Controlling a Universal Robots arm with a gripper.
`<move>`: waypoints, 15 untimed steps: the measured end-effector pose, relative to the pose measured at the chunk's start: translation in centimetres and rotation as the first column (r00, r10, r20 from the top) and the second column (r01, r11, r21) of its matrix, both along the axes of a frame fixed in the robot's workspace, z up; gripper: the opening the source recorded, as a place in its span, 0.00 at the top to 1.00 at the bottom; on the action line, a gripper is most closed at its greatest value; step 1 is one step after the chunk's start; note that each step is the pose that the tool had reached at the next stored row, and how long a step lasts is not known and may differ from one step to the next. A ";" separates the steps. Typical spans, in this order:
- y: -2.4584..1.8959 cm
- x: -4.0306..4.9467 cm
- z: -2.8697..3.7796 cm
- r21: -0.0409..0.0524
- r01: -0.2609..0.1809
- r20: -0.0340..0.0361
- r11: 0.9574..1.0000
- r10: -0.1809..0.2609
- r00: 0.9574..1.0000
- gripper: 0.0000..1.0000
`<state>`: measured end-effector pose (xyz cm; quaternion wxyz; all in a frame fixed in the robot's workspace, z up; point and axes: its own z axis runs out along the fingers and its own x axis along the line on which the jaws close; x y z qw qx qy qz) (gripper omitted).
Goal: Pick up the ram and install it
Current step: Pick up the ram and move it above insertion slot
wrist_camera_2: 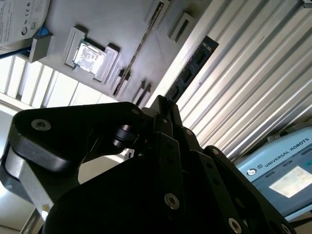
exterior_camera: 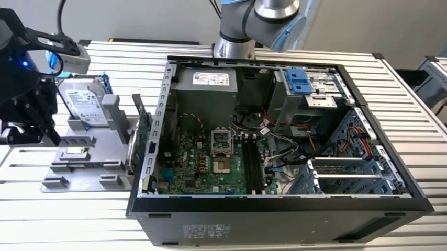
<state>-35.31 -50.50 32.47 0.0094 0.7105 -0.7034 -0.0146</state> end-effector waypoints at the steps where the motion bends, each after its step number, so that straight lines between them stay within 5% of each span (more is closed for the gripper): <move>1: 0.00 0.00 0.09 0.000 0.000 0.000 1.000 0.000 1.000 1.00; 15: 0.00 0.00 1.62 0.000 0.000 0.000 1.000 0.000 1.000 1.00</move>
